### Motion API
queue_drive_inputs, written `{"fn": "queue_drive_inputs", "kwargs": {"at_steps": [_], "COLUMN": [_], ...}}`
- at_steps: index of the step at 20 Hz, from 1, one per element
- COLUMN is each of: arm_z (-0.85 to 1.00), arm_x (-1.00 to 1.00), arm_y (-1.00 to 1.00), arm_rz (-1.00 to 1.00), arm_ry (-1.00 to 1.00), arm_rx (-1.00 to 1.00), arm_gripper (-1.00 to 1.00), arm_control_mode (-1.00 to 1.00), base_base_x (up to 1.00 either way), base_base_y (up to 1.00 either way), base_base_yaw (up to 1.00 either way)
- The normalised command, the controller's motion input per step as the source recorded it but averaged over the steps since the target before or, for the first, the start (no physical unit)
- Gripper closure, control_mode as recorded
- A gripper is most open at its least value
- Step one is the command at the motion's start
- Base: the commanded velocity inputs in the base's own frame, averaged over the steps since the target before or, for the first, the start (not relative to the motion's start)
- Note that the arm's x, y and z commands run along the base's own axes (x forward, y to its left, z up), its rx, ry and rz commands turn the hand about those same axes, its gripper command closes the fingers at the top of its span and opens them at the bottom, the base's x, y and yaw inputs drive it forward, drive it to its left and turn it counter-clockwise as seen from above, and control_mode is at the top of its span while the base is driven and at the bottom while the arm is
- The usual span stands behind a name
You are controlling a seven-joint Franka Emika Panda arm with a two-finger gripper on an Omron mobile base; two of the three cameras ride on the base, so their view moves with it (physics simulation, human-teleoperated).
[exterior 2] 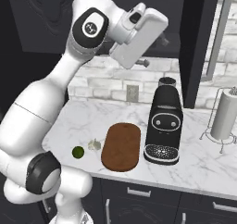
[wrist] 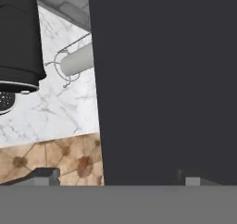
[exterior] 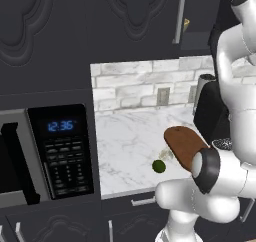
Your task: Open the cabinet. Place the bowl and condiment on the counter. Then place the lime and garlic on the cutting board.
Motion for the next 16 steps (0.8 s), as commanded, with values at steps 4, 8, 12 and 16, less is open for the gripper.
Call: {"fn": "queue_drive_inputs", "kwargs": {"at_steps": [4,8,12,16], "arm_z": [-0.21,-0.28,-0.03,0.23], "arm_x": [-0.39,-0.38,0.02,0.34], "arm_y": [0.95,0.76,1.00,1.00], "arm_rz": [0.40,0.32,0.12,0.08], "arm_ry": [-0.10,0.01,-0.12,-0.08], "arm_rx": [0.13,0.20,0.28,0.36], "arm_gripper": [-1.00,-1.00,-1.00,-1.00], "arm_control_mode": [-1.00,-1.00,-1.00,-1.00], "base_base_x": [0.00,0.00,0.00,0.00], "base_base_y": [0.00,0.00,0.00,0.00], "base_base_yaw": [0.00,0.00,0.00,0.00]}}
